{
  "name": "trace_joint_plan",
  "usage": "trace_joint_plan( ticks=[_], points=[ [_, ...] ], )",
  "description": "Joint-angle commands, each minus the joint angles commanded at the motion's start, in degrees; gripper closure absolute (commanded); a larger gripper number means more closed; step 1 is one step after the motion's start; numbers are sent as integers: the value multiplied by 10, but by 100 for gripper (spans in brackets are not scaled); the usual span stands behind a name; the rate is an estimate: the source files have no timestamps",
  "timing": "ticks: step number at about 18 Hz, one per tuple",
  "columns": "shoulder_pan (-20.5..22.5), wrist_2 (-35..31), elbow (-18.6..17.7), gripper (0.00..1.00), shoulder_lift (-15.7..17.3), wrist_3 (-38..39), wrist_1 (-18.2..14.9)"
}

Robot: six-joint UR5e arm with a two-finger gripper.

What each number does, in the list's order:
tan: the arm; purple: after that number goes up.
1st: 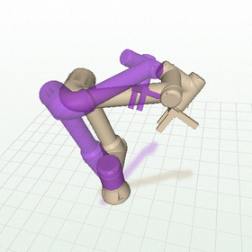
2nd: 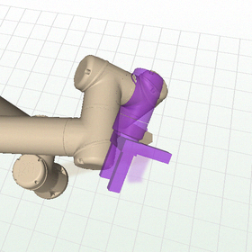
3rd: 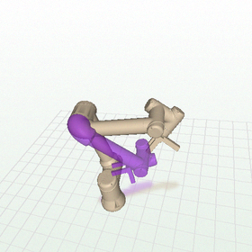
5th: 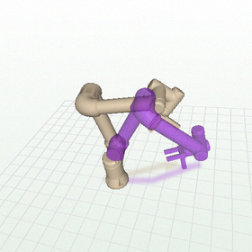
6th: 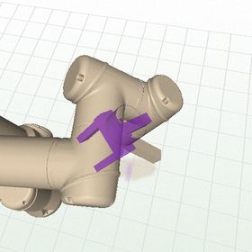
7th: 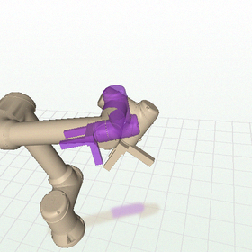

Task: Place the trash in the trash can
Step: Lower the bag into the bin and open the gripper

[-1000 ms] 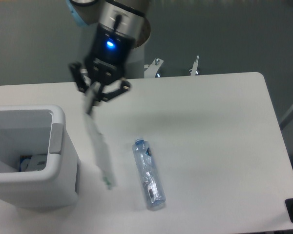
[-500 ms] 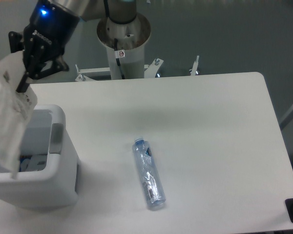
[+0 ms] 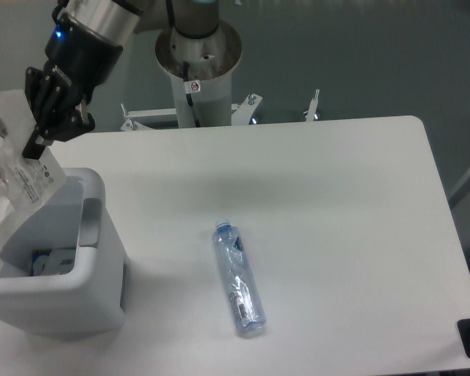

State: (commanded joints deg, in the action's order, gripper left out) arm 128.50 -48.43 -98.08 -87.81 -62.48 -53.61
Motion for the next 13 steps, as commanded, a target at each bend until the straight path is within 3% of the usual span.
trace_joint_plan(
  ticks=[3, 7, 13],
  points=[
    [0, 0, -21, 100, 5, -33, 2],
    [1, 1, 2, 100, -10, -39, 3],
    [1, 0, 3, 100, -27, -40, 4]
  ],
)
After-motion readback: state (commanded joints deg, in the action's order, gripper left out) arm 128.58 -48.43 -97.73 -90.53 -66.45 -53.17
